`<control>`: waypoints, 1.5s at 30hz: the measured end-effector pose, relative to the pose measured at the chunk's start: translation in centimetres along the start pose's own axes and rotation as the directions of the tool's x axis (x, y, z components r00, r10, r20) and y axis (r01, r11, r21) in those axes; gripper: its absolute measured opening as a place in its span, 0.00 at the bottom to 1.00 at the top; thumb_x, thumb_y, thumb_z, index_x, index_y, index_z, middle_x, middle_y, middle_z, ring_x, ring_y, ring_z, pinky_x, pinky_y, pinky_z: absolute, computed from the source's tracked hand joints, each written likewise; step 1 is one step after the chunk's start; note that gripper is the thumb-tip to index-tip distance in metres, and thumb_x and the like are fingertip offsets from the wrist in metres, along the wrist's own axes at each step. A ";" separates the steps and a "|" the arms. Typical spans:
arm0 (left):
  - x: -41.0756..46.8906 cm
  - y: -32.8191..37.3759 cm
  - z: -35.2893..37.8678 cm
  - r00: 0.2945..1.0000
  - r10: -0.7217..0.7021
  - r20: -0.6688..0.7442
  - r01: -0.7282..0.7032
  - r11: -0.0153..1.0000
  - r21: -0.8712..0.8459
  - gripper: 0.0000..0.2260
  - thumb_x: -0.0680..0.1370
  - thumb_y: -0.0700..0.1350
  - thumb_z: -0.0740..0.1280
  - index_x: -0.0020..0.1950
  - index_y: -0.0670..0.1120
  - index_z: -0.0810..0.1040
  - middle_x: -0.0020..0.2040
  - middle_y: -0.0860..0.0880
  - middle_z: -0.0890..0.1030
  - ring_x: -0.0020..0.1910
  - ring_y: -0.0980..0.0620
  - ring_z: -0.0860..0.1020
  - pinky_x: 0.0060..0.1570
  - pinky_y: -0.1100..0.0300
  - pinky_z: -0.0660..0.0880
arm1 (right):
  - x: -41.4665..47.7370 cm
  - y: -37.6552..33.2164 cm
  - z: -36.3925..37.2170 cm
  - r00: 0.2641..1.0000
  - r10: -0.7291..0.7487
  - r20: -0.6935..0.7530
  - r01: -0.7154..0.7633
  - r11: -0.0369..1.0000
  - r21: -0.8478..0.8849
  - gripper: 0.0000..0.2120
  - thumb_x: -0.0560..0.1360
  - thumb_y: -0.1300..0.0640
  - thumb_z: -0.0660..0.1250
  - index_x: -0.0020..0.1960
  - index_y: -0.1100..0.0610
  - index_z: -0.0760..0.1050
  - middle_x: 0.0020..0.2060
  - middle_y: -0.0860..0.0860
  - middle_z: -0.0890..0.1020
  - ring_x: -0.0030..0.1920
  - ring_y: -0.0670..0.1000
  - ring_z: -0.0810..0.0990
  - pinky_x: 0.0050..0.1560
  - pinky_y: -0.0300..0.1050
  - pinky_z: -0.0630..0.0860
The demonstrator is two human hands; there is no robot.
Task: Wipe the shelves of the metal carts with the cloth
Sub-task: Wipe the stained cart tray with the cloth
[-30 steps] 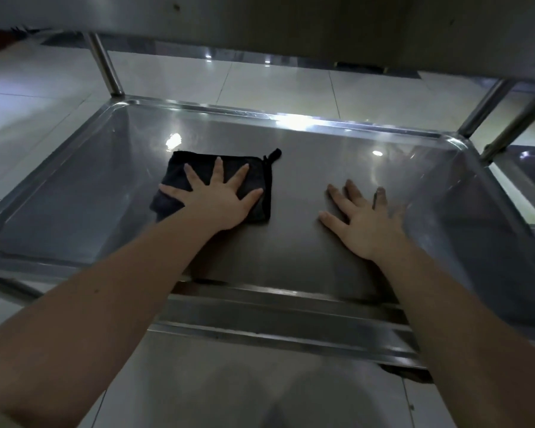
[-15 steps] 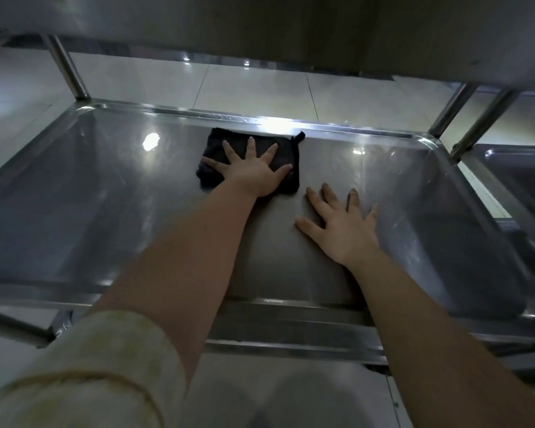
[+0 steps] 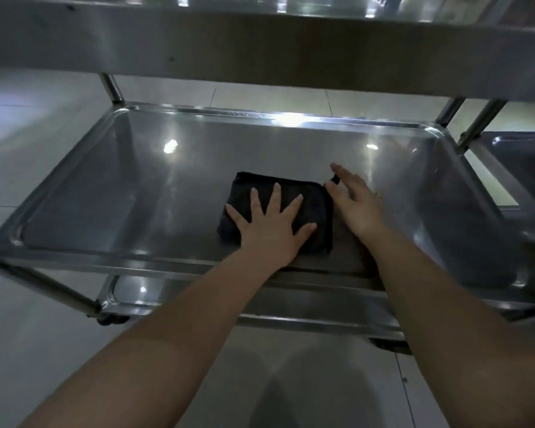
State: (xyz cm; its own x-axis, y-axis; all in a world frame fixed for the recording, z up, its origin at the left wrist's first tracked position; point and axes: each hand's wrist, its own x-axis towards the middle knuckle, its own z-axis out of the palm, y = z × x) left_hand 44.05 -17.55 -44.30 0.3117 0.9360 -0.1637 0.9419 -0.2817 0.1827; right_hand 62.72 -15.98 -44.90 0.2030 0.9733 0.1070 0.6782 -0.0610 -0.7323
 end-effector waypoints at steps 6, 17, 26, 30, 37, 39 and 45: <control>-3.5 -8.8 -3.1 0.975 0.199 -0.103 -0.221 0.926 -0.306 0.23 0.77 0.55 0.69 0.71 0.53 0.72 0.75 0.52 0.67 0.76 0.54 0.58 0.76 0.53 0.50 | -5.1 -2.1 0.4 0.906 -0.400 0.137 0.405 0.914 -0.009 0.15 0.69 0.56 0.78 0.54 0.59 0.83 0.58 0.56 0.82 0.64 0.55 0.75 0.69 0.45 0.65; -4.5 -10.9 -3.7 0.916 0.291 -0.276 -0.339 0.929 -0.147 0.12 0.82 0.42 0.64 0.64 0.45 0.80 0.63 0.46 0.80 0.64 0.46 0.77 0.66 0.54 0.70 | -7.6 -3.8 0.5 0.884 -0.427 0.190 0.466 0.772 -0.432 0.12 0.80 0.54 0.66 0.56 0.60 0.81 0.56 0.56 0.83 0.58 0.59 0.79 0.60 0.50 0.68; -7.6 -8.2 -8.0 0.672 0.419 -0.611 -0.499 0.865 0.045 0.09 0.80 0.37 0.64 0.57 0.42 0.82 0.51 0.46 0.84 0.51 0.43 0.81 0.62 0.45 0.68 | -9.2 -7.6 -4.8 0.863 -0.502 -0.055 0.464 0.830 -0.309 0.07 0.79 0.65 0.61 0.55 0.65 0.76 0.50 0.60 0.79 0.52 0.60 0.75 0.53 0.45 0.67; -9.8 -6.8 -9.4 0.478 0.534 -0.698 -0.501 0.818 0.283 0.10 0.80 0.36 0.64 0.57 0.43 0.82 0.51 0.46 0.83 0.53 0.42 0.77 0.62 0.42 0.65 | -11.5 -9.0 -8.7 0.816 -0.578 -0.005 0.551 0.781 -0.294 0.09 0.79 0.59 0.62 0.55 0.64 0.74 0.47 0.55 0.74 0.50 0.56 0.71 0.53 0.40 0.63; -14.2 -5.0 -6.1 0.310 0.706 -0.636 -0.567 0.675 0.473 0.11 0.79 0.35 0.64 0.55 0.42 0.84 0.52 0.47 0.84 0.47 0.43 0.81 0.51 0.47 0.69 | -18.4 -7.3 -11.3 0.688 -0.723 0.070 0.620 0.534 -0.575 0.12 0.78 0.54 0.66 0.51 0.62 0.81 0.41 0.58 0.78 0.41 0.61 0.76 0.43 0.54 0.69; -15.2 -4.5 -4.2 0.313 0.719 -0.621 -0.610 0.653 0.448 0.12 0.77 0.34 0.65 0.56 0.42 0.84 0.53 0.47 0.84 0.48 0.43 0.80 0.51 0.49 0.69 | -20.3 -5.8 -11.0 0.658 -0.748 0.086 0.636 0.492 -0.594 0.10 0.78 0.56 0.66 0.49 0.63 0.81 0.42 0.59 0.80 0.41 0.62 0.76 0.42 0.55 0.71; -16.0 -3.3 2.9 0.395 0.736 -0.550 -0.694 0.631 0.346 0.12 0.77 0.33 0.63 0.55 0.42 0.84 0.52 0.46 0.84 0.51 0.45 0.74 0.51 0.51 0.67 | -24.1 0.1 -7.4 0.706 -0.683 0.186 0.669 0.558 -0.491 0.09 0.78 0.62 0.66 0.46 0.68 0.80 0.41 0.62 0.80 0.39 0.62 0.78 0.38 0.54 0.76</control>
State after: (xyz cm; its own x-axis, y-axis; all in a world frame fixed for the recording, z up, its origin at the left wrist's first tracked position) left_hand 36.31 -32.22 -45.08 0.7474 0.2787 0.6031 0.4219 -0.9003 -0.1069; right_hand 63.09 -41.09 -42.54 -0.4514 0.7703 0.4505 0.8610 0.5085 -0.0067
